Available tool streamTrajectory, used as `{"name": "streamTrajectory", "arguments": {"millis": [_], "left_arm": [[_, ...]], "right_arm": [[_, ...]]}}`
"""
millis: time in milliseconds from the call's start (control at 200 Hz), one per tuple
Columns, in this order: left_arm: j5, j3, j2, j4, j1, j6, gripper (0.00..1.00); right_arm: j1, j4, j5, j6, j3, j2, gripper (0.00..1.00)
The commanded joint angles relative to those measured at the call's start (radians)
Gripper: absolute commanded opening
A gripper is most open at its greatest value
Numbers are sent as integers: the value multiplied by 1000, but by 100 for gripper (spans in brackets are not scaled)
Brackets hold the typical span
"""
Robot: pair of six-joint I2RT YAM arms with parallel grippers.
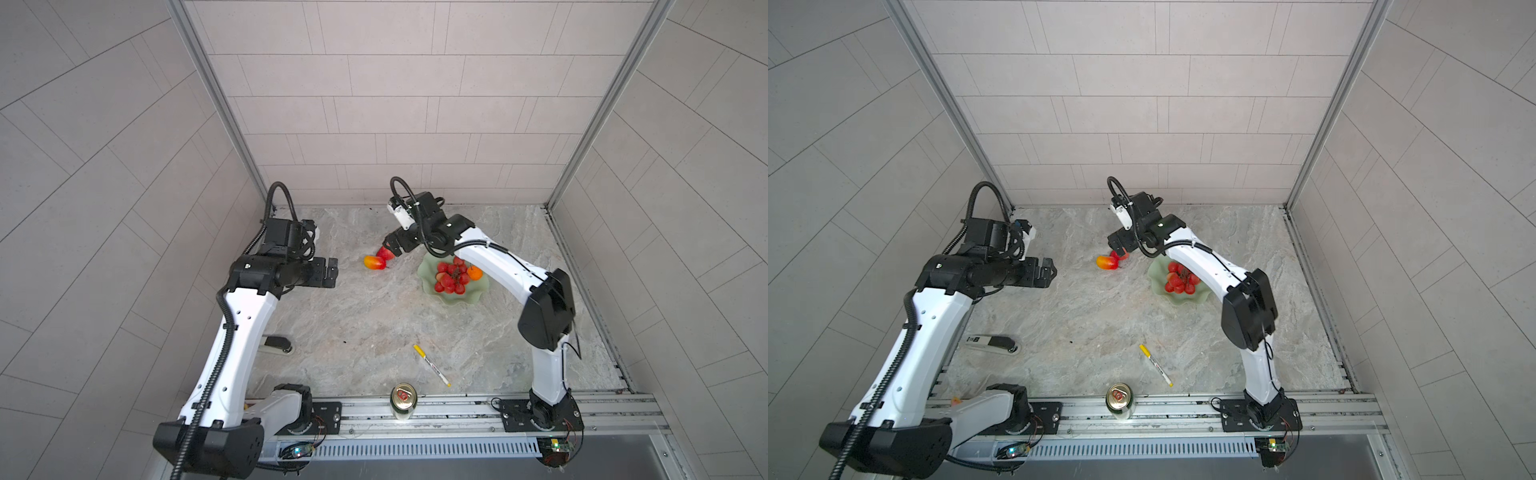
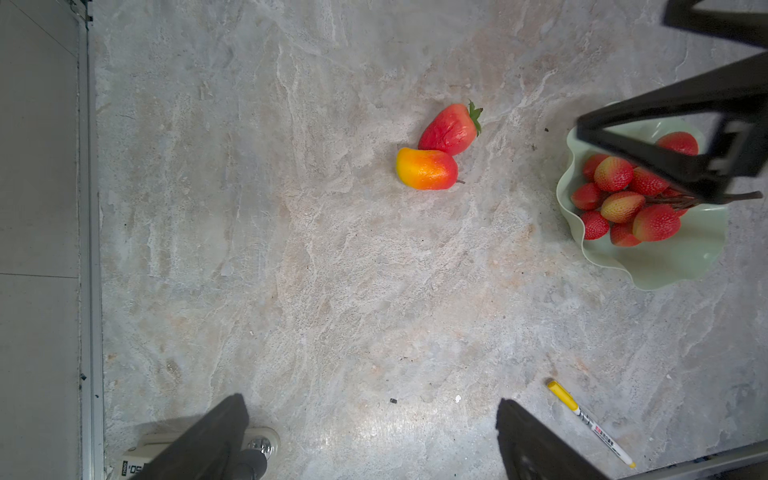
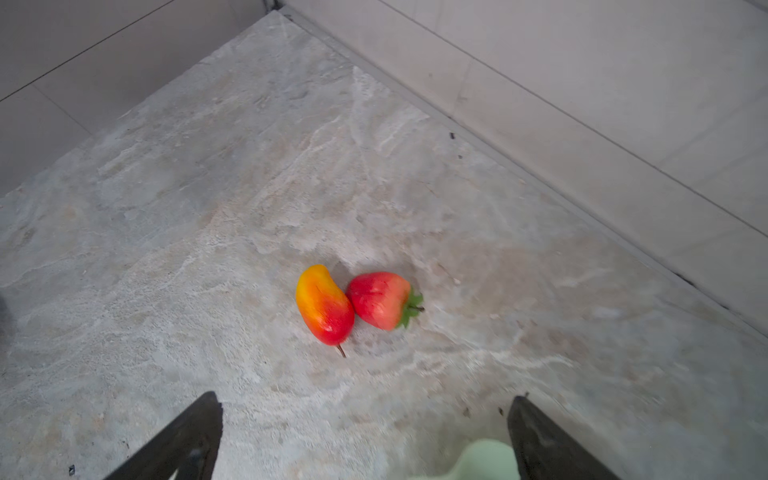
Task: Place and organize the fake fruits in the fruit bowl
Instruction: 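Move the right gripper to the red-yellow mango and grasp it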
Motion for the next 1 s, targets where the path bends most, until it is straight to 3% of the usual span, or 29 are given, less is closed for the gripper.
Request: {"name": "streamTrajectory", "arguments": {"millis": [0,145,260,541,871,991], "left_arm": [[-11,17,-21,-19,-2,10,100],[-14,7,-19,-15,-5,12,100],[-15,2,-16,-10,-5,11,100],[-16,-1,-16,-8,-5,12,100],[-14,-4,-22,-7,-4,12,100],[-15,-1,-24,-9,-5,13,100]], "right_arm": [[18,-112,-124,-96,145,123,100],[34,-219,-200,-155,367,315,99],[50,-245,-217,-183,454,421,97],[58,-184,-187,-180,462,543,83],[60,-172,-95,-122,461,565,71],[61,-165,-104,-118,461,560,57]]}}
